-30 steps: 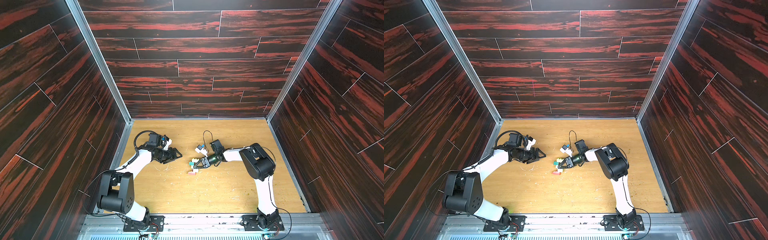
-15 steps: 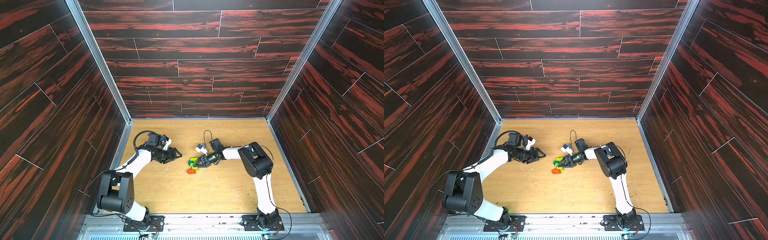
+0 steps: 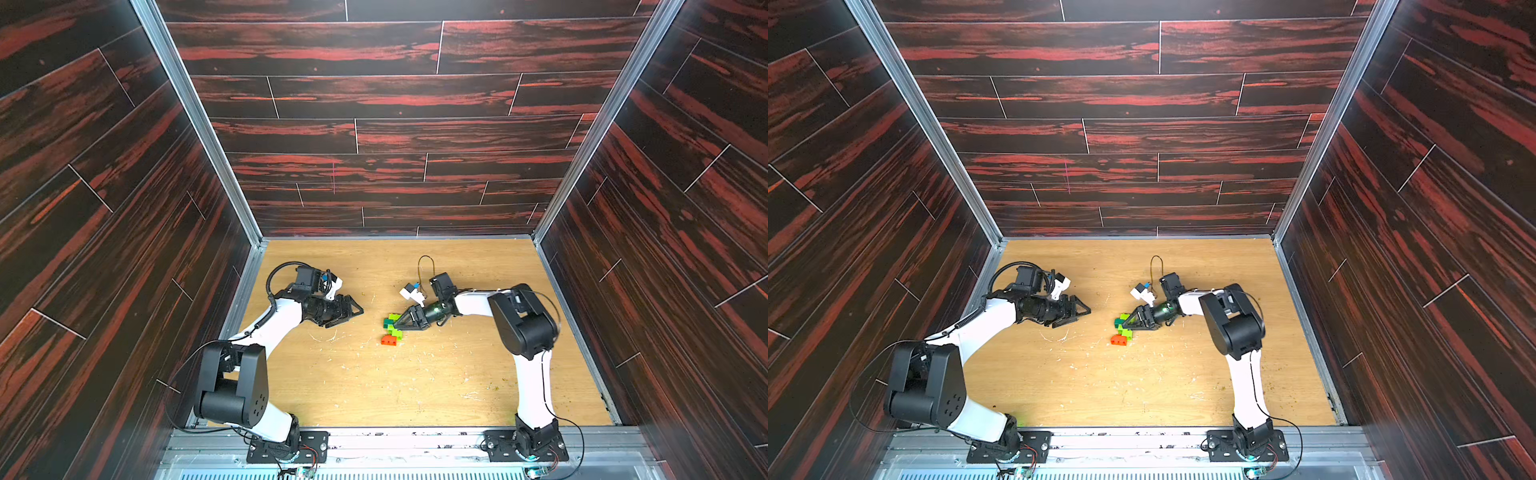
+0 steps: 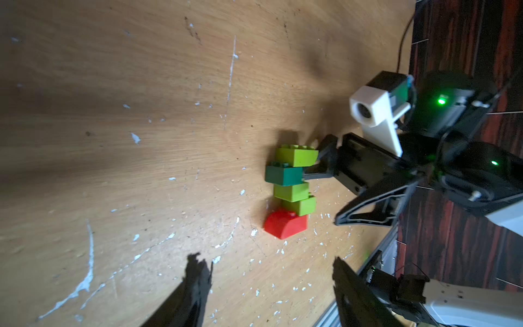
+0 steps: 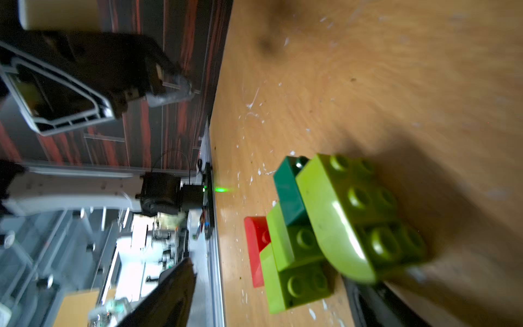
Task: Assemble the letter s with lego
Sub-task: Adjust the lego brick at the center of the board, then reset both arms
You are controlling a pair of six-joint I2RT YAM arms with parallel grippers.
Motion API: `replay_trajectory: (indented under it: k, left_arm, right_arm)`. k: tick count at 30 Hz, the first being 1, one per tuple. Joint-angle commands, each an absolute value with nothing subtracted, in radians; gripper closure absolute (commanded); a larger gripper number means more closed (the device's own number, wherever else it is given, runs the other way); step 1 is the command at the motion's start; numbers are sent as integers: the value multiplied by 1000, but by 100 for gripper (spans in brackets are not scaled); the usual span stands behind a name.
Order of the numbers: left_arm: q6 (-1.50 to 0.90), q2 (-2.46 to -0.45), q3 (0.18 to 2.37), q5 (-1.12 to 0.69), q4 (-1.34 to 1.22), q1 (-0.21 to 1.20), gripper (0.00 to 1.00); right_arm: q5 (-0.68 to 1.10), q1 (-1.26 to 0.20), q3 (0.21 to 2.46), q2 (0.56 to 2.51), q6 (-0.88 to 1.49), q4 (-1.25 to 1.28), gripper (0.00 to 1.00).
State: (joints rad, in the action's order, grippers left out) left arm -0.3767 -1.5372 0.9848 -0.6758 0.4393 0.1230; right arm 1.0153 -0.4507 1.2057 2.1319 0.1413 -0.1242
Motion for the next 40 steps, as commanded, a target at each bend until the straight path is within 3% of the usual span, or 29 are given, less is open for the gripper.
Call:
replay_trajectory:
  k: [1,5,12,16,26,32,40]
  left_arm:
    - [-362,-1504,1011,-609,469,112,29]
    - [-356,-1479,1007,-445,474,106,28]
    - [-287,-1339,859,229,342,104,22]
    - [-220,-1314,759,441,164,104,14]
    - [-178,-1445,626,540,-194,103,0]
    - [-152,-1489,645,558,-264,101,0]
    - [-115,-1487,630,470,-321,91,0]
  right_arm:
    - [870,-419,1127,2088,97,-205,14]
    - [801,-369,1065,1982,73,-241,14]
    - [636,-231,937,1700,0,-259,14]
    - [525,-156,890,1547,-34,-209,14]
    - [64,-43,637,1258,-91,183,7]
    - [-30,-13,504,1318,-108,489,6]
    - [47,26,428,1447,-45,757,6]
